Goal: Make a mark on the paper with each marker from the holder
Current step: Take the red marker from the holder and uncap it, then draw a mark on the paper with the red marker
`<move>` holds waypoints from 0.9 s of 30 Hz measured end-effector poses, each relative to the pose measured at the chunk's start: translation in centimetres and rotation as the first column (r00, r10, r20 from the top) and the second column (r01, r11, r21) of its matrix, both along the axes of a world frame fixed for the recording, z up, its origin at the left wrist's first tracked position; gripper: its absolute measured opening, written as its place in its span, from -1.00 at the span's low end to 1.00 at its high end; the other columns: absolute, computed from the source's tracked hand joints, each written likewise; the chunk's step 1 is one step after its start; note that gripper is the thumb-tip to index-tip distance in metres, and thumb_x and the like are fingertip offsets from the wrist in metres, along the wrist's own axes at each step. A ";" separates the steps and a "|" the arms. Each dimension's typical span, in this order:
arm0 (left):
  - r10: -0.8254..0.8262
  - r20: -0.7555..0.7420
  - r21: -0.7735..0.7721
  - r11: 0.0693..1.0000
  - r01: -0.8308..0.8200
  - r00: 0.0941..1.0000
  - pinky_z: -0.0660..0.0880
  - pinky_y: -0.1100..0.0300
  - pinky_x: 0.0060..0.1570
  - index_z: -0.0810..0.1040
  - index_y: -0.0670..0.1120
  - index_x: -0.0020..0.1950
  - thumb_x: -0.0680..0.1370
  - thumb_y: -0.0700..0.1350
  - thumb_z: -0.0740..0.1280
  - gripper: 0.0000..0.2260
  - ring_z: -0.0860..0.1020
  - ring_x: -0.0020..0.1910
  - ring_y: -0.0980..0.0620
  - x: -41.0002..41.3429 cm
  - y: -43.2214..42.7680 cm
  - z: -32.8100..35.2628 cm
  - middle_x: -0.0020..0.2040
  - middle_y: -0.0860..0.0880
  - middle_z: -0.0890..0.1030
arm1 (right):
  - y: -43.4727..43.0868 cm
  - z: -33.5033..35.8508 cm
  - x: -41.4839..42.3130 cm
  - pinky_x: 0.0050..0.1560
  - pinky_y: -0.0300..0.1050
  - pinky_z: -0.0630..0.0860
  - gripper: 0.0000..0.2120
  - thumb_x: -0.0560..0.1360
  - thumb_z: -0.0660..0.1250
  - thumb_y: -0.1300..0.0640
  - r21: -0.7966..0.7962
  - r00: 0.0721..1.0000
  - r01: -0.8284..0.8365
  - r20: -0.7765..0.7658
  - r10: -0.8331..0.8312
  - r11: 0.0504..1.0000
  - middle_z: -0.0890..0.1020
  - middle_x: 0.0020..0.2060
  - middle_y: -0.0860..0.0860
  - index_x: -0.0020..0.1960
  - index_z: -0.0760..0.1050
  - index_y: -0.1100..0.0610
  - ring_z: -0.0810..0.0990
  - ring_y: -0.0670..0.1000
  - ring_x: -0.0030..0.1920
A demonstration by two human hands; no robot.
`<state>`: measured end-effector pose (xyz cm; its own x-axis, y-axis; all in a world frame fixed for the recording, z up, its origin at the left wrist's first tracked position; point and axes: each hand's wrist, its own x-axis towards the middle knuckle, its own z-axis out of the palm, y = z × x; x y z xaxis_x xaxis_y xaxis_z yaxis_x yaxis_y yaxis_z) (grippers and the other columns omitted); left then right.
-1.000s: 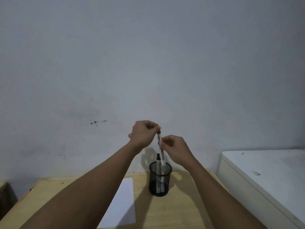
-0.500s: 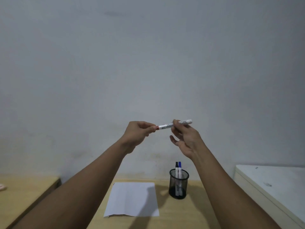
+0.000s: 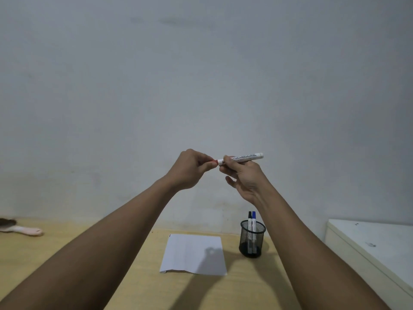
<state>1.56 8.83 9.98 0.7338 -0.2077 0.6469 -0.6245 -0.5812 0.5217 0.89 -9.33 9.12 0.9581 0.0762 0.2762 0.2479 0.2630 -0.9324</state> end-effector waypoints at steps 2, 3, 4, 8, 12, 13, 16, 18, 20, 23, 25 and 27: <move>0.005 -0.044 0.008 1.000 -0.005 0.999 0.39 0.13 -0.29 0.73 -0.09 -0.05 0.59 0.04 0.36 -0.76 0.44 -0.33 -0.02 -0.1 0.5 -0.1 -0.22 -0.19 0.68 | 0.2 -0.4 0.2 0.05 -0.04 0.45 -0.95 0.57 0.44 0.17 0.004 1.000 -0.024 0.001 0.024 1.000 0.72 -0.21 -0.01 -0.07 0.62 0.08 0.70 -0.08 -0.17; 0.007 -0.076 0.001 1.000 -0.007 0.997 0.40 0.14 -0.28 0.73 -0.09 -0.08 0.59 0.05 0.35 -0.74 0.46 -0.31 -0.02 -0.1 0.8 -0.3 -0.22 -0.16 0.68 | 0.3 -0.7 0.3 0.06 -0.03 0.44 -0.94 0.58 0.44 0.18 -0.011 0.999 -0.036 0.007 0.036 0.999 0.73 -0.20 -0.01 -0.08 0.61 0.08 0.71 -0.07 -0.14; 0.002 -0.109 -0.014 1.000 -0.004 0.994 0.42 0.14 -0.26 0.72 -0.09 -0.10 0.59 0.06 0.35 -0.73 0.48 -0.29 -0.02 -0.1 1.1 -0.5 -0.21 -0.15 0.69 | 0.5 -1.0 0.4 0.07 -0.03 0.44 -0.94 0.57 0.44 0.19 -0.032 0.999 -0.045 0.011 0.046 0.998 0.73 -0.17 0.00 -0.07 0.61 0.07 0.71 -0.06 -0.11; 0.008 -0.181 -0.050 0.999 -0.017 0.983 0.39 0.21 -0.28 0.73 -0.12 -0.08 0.56 0.06 0.39 -0.73 0.45 -0.33 0.07 0.6 2.8 -2.4 -0.23 -0.17 0.68 | 1.4 -2.5 1.3 0.09 -0.01 0.43 -0.96 0.57 0.45 0.18 0.007 0.999 -0.032 -0.038 0.033 0.999 0.73 -0.15 0.01 -0.05 0.63 0.08 0.71 -0.07 -0.13; 0.089 -0.219 0.023 0.996 -0.086 0.972 0.38 0.40 -0.30 0.71 -0.09 -0.08 0.58 0.02 0.39 -0.79 0.50 -0.39 0.26 1.5 5.2 -5.7 -0.30 0.09 0.63 | 2.0 -5.2 2.5 0.05 -0.03 0.45 -0.94 0.54 0.49 0.12 0.019 0.993 0.038 -0.108 -0.036 0.999 0.74 -0.19 -0.03 -0.04 0.65 0.11 0.69 -0.09 -0.20; 0.101 -0.246 0.031 0.995 -0.096 0.964 0.42 0.33 -0.21 0.71 -0.08 -0.04 0.58 0.03 0.37 -0.79 0.53 -0.31 0.26 2.0 6.0 -7.1 -0.23 0.10 0.65 | 2.2 -6.0 2.7 0.02 -0.03 0.48 -0.90 0.52 0.51 0.09 -0.014 0.991 0.064 -0.114 -0.065 0.998 0.73 -0.20 -0.03 -0.04 0.66 0.12 0.68 -0.09 -0.22; 0.185 -0.324 0.176 0.975 -0.132 0.928 0.50 0.07 -0.01 0.68 0.05 -0.01 0.58 0.14 0.33 -0.78 0.57 -0.14 0.14 3.5 8.2 -12.0 -0.05 0.16 0.66 | 3.5 -9.0 3.6 -0.18 -0.07 0.55 -0.79 0.46 0.58 0.04 -0.106 0.984 0.142 -0.095 -0.152 0.984 0.69 -0.30 -0.02 -0.08 0.67 0.17 0.61 -0.07 -0.34; 0.264 -0.329 0.316 0.936 -0.158 0.907 0.47 0.02 0.09 0.65 0.08 0.01 0.59 0.17 0.30 -0.78 0.57 -0.04 0.08 4.3 9.3 -15.6 -0.04 0.21 0.60 | 4.7 -11.2 4.6 -0.27 -0.09 0.50 -0.80 0.45 0.58 0.07 -0.157 0.983 0.153 -0.077 -0.166 0.976 0.64 -0.36 0.00 -0.14 0.62 0.15 0.56 -0.06 -0.39; 0.310 -0.293 0.407 0.896 -0.176 0.904 0.43 0.01 0.10 0.63 0.08 0.05 0.61 0.17 0.26 -0.77 0.54 0.08 0.05 4.9 10.0 -18.9 0.01 0.19 0.57 | 6.0 -13.4 5.8 -0.31 -0.12 0.47 -0.80 0.47 0.56 0.11 -0.207 0.985 0.126 -0.089 -0.147 0.970 0.64 -0.35 0.03 -0.13 0.56 0.14 0.55 -0.05 -0.41; 0.307 -0.252 0.463 0.871 -0.165 0.918 0.38 0.01 0.05 0.57 0.08 0.07 0.63 0.15 0.21 -0.78 0.49 0.16 0.01 6.0 10.7 -22.8 0.17 0.13 0.59 | 7.7 -16.6 8.1 -0.35 -0.15 0.48 -0.83 0.50 0.52 0.15 -0.256 0.983 0.067 -0.150 -0.108 0.964 0.65 -0.32 0.05 -0.03 0.57 0.18 0.57 -0.03 -0.39; 0.284 -0.233 0.467 0.872 -0.149 0.930 0.37 0.00 0.05 0.54 0.09 0.06 0.64 0.12 0.20 -0.82 0.48 0.18 0.00 6.8 10.9 -24.6 0.20 0.14 0.58 | 8.5 -18.3 9.8 -0.36 -0.16 0.51 -0.83 0.51 0.51 0.15 -0.282 0.977 0.032 -0.192 -0.089 0.959 0.65 -0.30 0.05 0.04 0.62 0.20 0.58 -0.02 -0.38; 0.267 -0.203 0.460 0.875 -0.149 0.942 0.37 -0.01 0.12 0.52 0.11 0.07 0.63 0.11 0.16 -0.82 0.47 0.20 0.04 7.3 10.8 -25.9 0.20 0.16 0.59 | 9.3 -19.8 11.5 -0.36 -0.17 0.56 -0.79 0.50 0.52 0.16 -0.310 0.973 0.005 -0.219 -0.077 0.951 0.66 -0.26 0.04 0.09 0.65 0.22 0.60 -0.05 -0.37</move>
<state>8.90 19.64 -15.87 0.9167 -0.2465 0.3146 -0.3448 -0.8859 0.3104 12.42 -0.07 -10.70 0.9964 0.0818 0.0224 0.0265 -0.0494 -0.9984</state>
